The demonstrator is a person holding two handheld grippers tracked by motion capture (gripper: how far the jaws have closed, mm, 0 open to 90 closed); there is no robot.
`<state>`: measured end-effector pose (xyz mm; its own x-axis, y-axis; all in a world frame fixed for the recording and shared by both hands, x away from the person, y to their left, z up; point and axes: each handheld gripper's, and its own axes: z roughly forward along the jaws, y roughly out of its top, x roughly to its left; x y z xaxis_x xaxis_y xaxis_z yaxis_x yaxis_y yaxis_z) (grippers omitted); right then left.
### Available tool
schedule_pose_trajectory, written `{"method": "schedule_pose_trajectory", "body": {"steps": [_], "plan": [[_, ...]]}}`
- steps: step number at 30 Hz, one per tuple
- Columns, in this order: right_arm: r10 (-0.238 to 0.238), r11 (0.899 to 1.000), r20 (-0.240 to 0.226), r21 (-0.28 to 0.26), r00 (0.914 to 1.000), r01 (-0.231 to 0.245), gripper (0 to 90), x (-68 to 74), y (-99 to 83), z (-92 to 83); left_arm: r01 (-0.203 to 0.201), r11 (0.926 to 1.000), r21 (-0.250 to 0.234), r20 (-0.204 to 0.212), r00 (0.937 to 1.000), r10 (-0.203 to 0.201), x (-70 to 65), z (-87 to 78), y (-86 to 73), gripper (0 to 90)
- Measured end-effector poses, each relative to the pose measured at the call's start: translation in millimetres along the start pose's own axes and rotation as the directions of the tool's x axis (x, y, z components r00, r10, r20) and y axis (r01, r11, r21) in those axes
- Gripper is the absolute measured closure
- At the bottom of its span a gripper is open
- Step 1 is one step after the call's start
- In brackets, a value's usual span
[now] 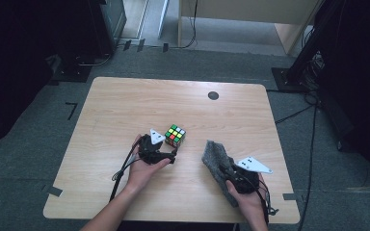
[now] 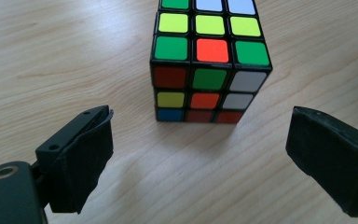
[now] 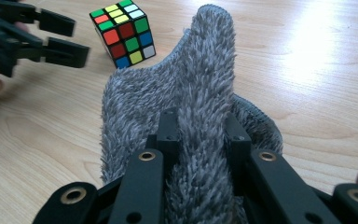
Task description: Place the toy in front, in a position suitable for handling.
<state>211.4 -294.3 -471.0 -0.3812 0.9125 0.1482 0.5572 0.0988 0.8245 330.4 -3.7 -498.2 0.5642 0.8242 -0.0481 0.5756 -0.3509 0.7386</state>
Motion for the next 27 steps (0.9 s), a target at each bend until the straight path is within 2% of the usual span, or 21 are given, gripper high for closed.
{"method": "schedule_pose_trajectory", "body": {"steps": [1, 2, 8, 11, 14, 16, 23, 24, 27], "plan": [[0.000, 1.000, 0.000, 0.000, 1.0000, 0.000, 75.0, 0.0, 0.0, 0.0, 0.000, 1.0000, 0.000, 0.000, 1.0000, 0.000, 0.0, 0.0, 0.0, 11.3], [0.002, 1.000, -0.002, 0.000, 1.0000, -0.002, 75.0, -0.3, 0.0, -0.2, 0.002, 1.0000, 0.007, -0.021, 0.9998, -0.002, -2.5, 5.4, 2.5, 13.5], [0.002, 1.000, -0.007, 0.004, 1.0000, -0.002, 74.8, -0.1, -0.9, 0.9, -0.009, 0.9998, 0.016, -0.038, 0.9992, 0.009, -6.7, 16.9, 7.7, 13.6], [0.002, 1.000, -0.011, 0.006, 0.9999, -0.002, 74.7, 0.5, -1.0, 1.1, 0.002, 0.9999, 0.013, -0.062, 0.9981, -0.002, -6.7, 23.5, 12.4, 14.1], [0.002, 1.000, -0.011, 0.009, 0.9999, -0.001, 74.6, 0.0, -1.4, 1.8, 0.004, 0.9999, 0.013, -0.064, 0.9979, -0.004, -7.6, 27.4, 14.1, 14.9], [0.002, 1.000, -0.012, 0.010, 0.9999, -0.002, 74.5, 0.0, -1.5, 2.1, -0.009, 0.9998, 0.019, -0.071, 0.9974, 0.011, -8.7, 30.7, 15.7, 16.1], [0.000, 1.000, -0.014, 0.016, 0.9999, 0.000, 74.4, 1.3, -2.1, 3.6, -0.011, 0.9997, 0.021, -0.098, 0.9951, 0.013, -11.0, 35.9, 19.2, 31.8], [-0.001, 1.000, -0.014, 0.016, 0.9999, 0.001, 74.3, 1.5, -2.2, 3.8, 0.002, 0.9999, 0.014, -0.100, 0.9950, -0.001, -10.4, 36.1, 19.6, 33.2], [-0.002, 1.000, -0.014, 0.017, 0.9999, 0.002, 74.3, 1.7, -2.3, 3.9, 0.001, 0.9999, 0.013, -0.094, 0.9956, 0.000, -9.7, 35.9, 19.4, 33.7]]}}
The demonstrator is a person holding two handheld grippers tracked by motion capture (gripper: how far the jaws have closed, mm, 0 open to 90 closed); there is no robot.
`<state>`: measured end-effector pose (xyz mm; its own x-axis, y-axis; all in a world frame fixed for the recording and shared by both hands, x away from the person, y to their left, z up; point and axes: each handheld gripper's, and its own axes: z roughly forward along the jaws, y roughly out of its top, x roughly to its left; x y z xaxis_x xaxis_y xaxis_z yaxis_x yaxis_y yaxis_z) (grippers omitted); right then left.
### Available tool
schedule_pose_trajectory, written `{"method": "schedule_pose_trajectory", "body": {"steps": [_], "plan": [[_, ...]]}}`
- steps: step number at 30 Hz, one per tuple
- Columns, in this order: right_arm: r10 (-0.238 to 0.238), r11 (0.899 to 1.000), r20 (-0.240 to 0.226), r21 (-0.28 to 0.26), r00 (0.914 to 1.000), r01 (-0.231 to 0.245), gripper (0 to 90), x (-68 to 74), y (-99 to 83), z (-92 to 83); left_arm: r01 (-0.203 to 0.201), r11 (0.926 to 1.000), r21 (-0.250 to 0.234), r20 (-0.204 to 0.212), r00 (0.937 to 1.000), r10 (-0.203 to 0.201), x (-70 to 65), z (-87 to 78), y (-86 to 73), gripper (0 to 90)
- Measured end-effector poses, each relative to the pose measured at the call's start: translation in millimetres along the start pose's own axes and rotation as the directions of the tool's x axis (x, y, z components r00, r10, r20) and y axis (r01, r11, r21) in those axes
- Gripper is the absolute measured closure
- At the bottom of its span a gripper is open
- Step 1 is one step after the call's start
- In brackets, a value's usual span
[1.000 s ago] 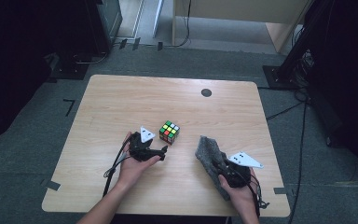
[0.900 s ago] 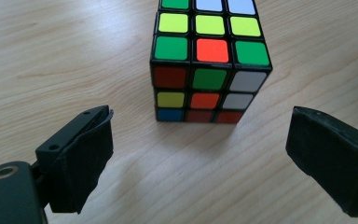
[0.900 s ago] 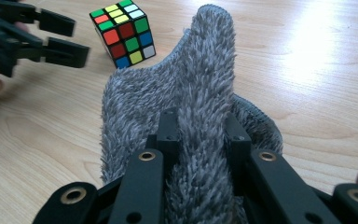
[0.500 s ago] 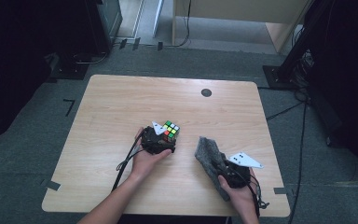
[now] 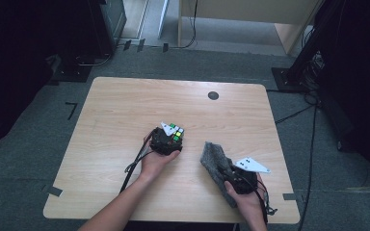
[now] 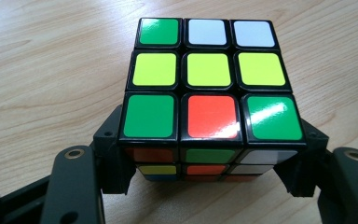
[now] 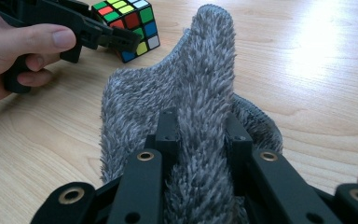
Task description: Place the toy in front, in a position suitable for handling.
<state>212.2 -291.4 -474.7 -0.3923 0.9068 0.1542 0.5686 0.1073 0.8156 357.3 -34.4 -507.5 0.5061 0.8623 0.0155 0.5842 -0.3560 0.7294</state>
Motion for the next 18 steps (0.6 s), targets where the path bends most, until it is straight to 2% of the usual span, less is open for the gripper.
{"method": "schedule_pose_trajectory", "body": {"steps": [6, 7, 8, 10, 13, 14, 18], "plan": [[-0.001, 1.000, -0.001, 0.001, 1.0000, 0.001, 74.3, 0.2, -0.1, 0.0, 0.003, 0.9999, -0.010, 0.034, 0.9994, -0.002, 2.6, -7.3, -1.7, 34.0], [-0.001, 1.000, 0.000, 0.002, 1.0000, 0.001, 74.2, 0.0, -0.2, 0.1, -0.002, 0.9997, -0.024, 0.047, 0.9989, 0.003, 3.4, -14.2, -2.1, 34.0], [-0.001, 1.000, 0.000, 0.002, 1.0000, 0.001, 74.3, 0.0, -0.2, 0.2, -0.002, 0.9997, -0.024, 0.047, 0.9989, 0.003, 3.4, -14.2, -2.1, 34.0], [0.000, 1.000, 0.000, 0.003, 1.0000, 0.000, 74.3, 0.2, -0.3, 0.2, -0.006, 0.9987, -0.050, 0.063, 0.9980, 0.010, 4.7, -27.7, -3.2, 34.1], [-0.001, 1.000, 0.001, 0.002, 1.0000, 0.001, 74.2, 0.6, -0.6, 0.0, -0.013, 0.9979, -0.064, 0.082, 0.9965, 0.018, 6.9, -43.2, -6.7, 34.1], [-0.001, 1.000, 0.001, 0.002, 1.0000, 0.001, 74.2, 0.7, -0.7, -0.2, -0.013, 0.9979, -0.064, 0.082, 0.9965, 0.018, 6.9, -43.2, -6.7, 34.1], [0.002, 1.000, 0.005, 0.001, 1.0000, -0.002, 73.8, 1.1, -1.0, -0.3, -0.056, 0.9956, -0.075, 0.110, 0.9919, 0.064, 8.9, -66.8, -19.6, 34.1]]}}
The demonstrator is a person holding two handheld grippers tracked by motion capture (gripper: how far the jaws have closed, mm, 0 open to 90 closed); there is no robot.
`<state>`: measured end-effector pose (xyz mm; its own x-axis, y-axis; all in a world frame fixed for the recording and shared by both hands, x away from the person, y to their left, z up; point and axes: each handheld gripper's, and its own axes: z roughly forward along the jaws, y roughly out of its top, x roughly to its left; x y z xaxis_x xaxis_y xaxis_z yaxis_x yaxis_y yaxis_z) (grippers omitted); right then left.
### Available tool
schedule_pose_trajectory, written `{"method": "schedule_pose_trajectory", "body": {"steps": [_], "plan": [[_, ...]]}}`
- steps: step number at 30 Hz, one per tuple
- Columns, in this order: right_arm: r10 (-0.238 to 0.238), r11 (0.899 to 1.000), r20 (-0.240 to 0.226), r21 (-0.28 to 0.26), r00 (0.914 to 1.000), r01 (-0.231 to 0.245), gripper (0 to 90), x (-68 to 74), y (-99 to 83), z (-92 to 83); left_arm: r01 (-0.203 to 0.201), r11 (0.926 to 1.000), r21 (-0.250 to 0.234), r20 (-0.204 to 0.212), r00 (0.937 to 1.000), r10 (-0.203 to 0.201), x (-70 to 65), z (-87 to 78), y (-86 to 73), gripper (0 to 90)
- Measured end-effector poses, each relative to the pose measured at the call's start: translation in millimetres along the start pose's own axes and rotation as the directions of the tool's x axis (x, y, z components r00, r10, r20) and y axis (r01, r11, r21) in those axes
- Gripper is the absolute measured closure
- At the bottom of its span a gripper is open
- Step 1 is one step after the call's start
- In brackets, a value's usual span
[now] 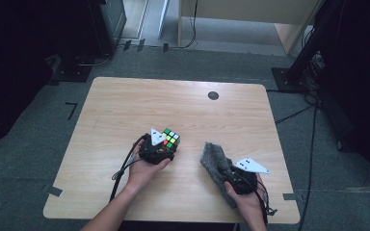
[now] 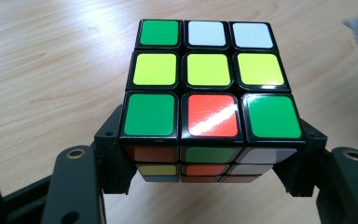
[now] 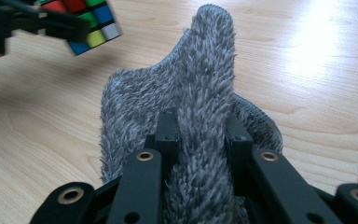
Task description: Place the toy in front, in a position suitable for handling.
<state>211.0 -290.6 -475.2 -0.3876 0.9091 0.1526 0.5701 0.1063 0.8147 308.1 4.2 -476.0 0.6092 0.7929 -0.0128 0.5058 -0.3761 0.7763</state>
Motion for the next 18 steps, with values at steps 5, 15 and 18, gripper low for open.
{"method": "schedule_pose_trajectory", "body": {"steps": [5, 15, 18], "plan": [[-0.001, 1.000, 0.002, 0.002, 1.0000, 0.001, 73.8, 2.2, -0.7, -0.2, -0.013, 0.9996, -0.023, 0.012, 0.9998, 0.014, -1.0, -18.4, -12.0, 34.0], [-0.006, 1.000, -0.015, -0.013, 0.9999, 0.005, 73.8, 8.7, -0.2, -0.6, -0.071, 0.9961, -0.052, 0.107, 0.9913, 0.077, -4.2, -48.5, -34.7, 34.0], [-0.002, 1.000, -0.048, -0.026, 0.9988, 0.001, 73.9, 13.0, 1.4, -1.8, -0.075, 0.9959, -0.052, 0.131, 0.9880, 0.081, -2.8, -51.9, -39.3, 34.0]]}}
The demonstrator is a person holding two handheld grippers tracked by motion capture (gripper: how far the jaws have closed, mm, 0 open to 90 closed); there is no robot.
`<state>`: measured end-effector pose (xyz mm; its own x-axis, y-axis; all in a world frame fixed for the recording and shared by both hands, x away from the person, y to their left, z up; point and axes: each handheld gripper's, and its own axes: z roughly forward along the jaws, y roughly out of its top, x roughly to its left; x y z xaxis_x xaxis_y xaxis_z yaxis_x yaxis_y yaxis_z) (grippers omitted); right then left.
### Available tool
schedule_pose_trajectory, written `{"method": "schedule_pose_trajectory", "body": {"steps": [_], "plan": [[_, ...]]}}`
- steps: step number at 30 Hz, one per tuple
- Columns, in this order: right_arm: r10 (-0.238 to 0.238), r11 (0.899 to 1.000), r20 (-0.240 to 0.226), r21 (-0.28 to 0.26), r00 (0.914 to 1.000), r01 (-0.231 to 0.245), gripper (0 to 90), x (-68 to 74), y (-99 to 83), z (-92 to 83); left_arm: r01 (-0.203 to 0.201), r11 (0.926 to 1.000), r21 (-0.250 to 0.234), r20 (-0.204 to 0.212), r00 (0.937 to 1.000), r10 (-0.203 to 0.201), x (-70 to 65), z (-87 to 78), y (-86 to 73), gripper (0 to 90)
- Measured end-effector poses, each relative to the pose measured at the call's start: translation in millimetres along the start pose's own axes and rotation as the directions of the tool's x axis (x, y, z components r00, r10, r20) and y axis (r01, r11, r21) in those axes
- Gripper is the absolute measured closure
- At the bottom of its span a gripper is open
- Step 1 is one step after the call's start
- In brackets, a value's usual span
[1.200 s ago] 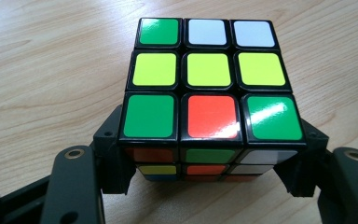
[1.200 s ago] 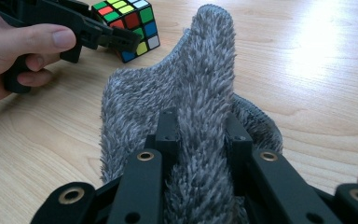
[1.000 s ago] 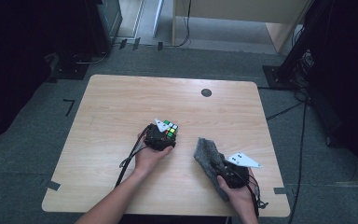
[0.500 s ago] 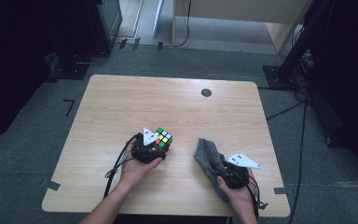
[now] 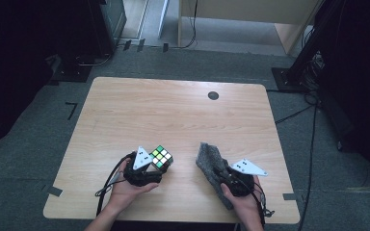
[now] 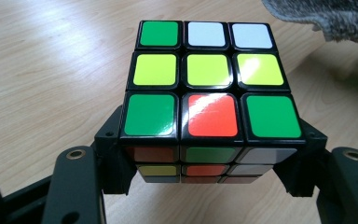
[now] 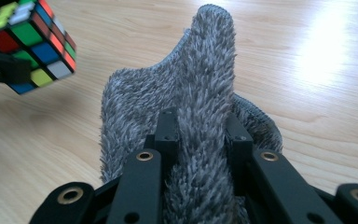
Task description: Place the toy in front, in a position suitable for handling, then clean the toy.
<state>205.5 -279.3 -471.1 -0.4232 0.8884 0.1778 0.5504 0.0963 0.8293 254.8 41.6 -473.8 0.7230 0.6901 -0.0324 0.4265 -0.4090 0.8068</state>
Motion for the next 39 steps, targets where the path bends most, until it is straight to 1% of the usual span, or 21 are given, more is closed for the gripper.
{"method": "schedule_pose_trajectory", "body": {"steps": [2, 4, 7, 10, 14, 15, 16, 17, 20, 23, 24, 25, 29, 31, 32, 33, 34, 35, 36, 38, 39], "plan": [[0.019, 1.000, -0.019, -0.012, 0.9996, -0.019, 73.9, 2.1, 1.8, -0.6, -0.003, 1.0000, -0.005, 0.010, 0.9999, 0.003, -0.4, -0.6, -0.3, 34.0], [0.037, 0.999, -0.035, -0.023, 0.9987, -0.037, 73.7, 6.9, 4.2, -1.9, -0.037, 0.9993, -0.010, 0.041, 0.9985, 0.037, -3.8, -0.4, -2.1, 34.0], [0.000, 0.999, -0.048, -0.037, 0.9988, -0.002, 73.6, 20.2, 7.0, -2.7, -0.119, 0.9929, 0.004, 0.063, 0.9909, 0.119, -12.0, 1.9, -5.0, 34.1], [-0.035, 0.998, -0.071, -0.053, 0.9969, 0.031, 73.6, 34.3, 8.5, -2.4, -0.138, 0.9904, 0.008, 0.075, 0.9877, 0.137, -16.3, 2.9, -5.8, 34.1], [-0.067, 0.995, -0.090, -0.082, 0.9938, 0.059, 74.1, 46.6, 10.8, -5.4, -0.121, 0.9927, -0.003, 0.106, 0.9871, 0.120, -19.3, 2.9, -4.6, 34.1], [-0.029, 0.996, -0.170, -0.092, 0.9850, 0.013, 74.2, 52.7, 15.0, -9.3, -0.108, 0.9941, -0.002, 0.109, 0.9882, 0.108, -21.8, 4.3, -3.1, 34.1], [-0.029, 0.996, -0.170, -0.092, 0.9850, 0.013, 74.2, 52.7, 15.0, -9.3, -0.108, 0.9941, -0.002, 0.109, 0.9882, 0.108, -21.8, 4.3, -3.1, 34.1], [-0.046, 0.995, -0.216, -0.096, 0.9753, 0.026, 74.2, 62.5, 17.7, -11.5, -0.120, 0.9927, 0.000, 0.114, 0.9863, 0.119, -27.0, 6.8, -2.4, 34.2], [-0.096, 0.993, -0.230, -0.095, 0.9684, 0.076, 74.1, 72.8, 17.1, -10.0, -0.148, 0.9890, 0.006, 0.115, 0.9826, 0.146, -35.2, 9.5, -2.1, 34.2], [-0.109, 0.993, -0.257, -0.065, 0.9602, 0.095, 74.2, 81.8, 14.3, -3.4, -0.213, 0.9769, 0.019, 0.119, 0.9707, 0.209, -49.7, 12.7, -1.9, 34.2], [-0.074, 0.997, -0.310, -0.026, 0.9479, 0.069, 74.5, 85.6, 14.2, 0.4, -0.258, 0.9659, 0.012, 0.108, 0.9607, 0.256, -58.3, 12.8, -1.6, 34.2], [-0.070, 0.997, -0.318, 0.001, 0.9454, 0.074, 74.5, 88.7, 14.0, 2.1, -0.268, 0.9633, 0.001, 0.107, 0.9578, 0.267, -61.2, 12.2, -1.0, 34.2], [-0.090, 0.995, -0.304, 0.011, 0.9485, 0.098, 74.8, 90.7, 12.7, 3.6, -0.288, 0.9577, -0.009, 0.089, 0.9536, 0.287, -63.3, 11.7, -1.3, 34.3], [-0.074, 0.997, -0.241, -0.011, 0.9676, 0.073, 74.9, 79.1, 14.9, 0.7, -0.293, 0.9558, -0.017, 0.082, 0.9523, 0.294, -62.2, 10.8, -1.7, 34.3], [-0.074, 0.997, -0.241, -0.011, 0.9676, 0.073, 74.9, 79.1, 14.9, 0.7, -0.293, 0.9558, -0.017, 0.082, 0.9523, 0.294, -62.2, 10.8, -1.7, 34.4], [-0.058, 0.998, -0.164, -0.022, 0.9848, 0.055, 74.5, 67.1, 15.5, -1.2, -0.292, 0.9562, -0.021, 0.078, 0.9529, 0.293, -60.5, 9.3, -1.4, 34.4], [-0.058, 0.998, -0.164, -0.022, 0.9848, 0.055, 74.5, 67.1, 15.5, -1.2, -0.292, 0.9562, -0.021, 0.078, 0.9529, 0.293, -60.5, 9.3, -1.4, 34.3], [-0.037, 0.999, -0.088, -0.028, 0.9954, 0.035, 74.8, 55.9, 15.2, -3.1, -0.284, 0.9583, -0.026, 0.072, 0.9557, 0.286, -57.6, 8.2, -0.8, 34.3], [-0.022, 0.999, -0.060, -0.029, 0.9980, 0.021, 74.9, 51.8, 14.9, -4.2, -0.280, 0.9597, -0.023, 0.068, 0.9574, 0.281, -55.9, 8.0, -0.4, 34.3], [-0.006, 0.999, -0.060, -0.037, 0.9982, 0.004, 74.8, 49.3, 14.7, -5.3, -0.277, 0.9608, -0.016, 0.059, 0.9590, 0.277, -55.1, 8.6, -0.5, 34.3], [-0.002, 0.998, -0.096, -0.062, 0.9953, -0.004, 74.5, 51.6, 15.2, -7.9, -0.282, 0.9594, -0.003, 0.051, 0.9581, 0.282, -54.9, 9.3, -1.0, 34.3]]}}
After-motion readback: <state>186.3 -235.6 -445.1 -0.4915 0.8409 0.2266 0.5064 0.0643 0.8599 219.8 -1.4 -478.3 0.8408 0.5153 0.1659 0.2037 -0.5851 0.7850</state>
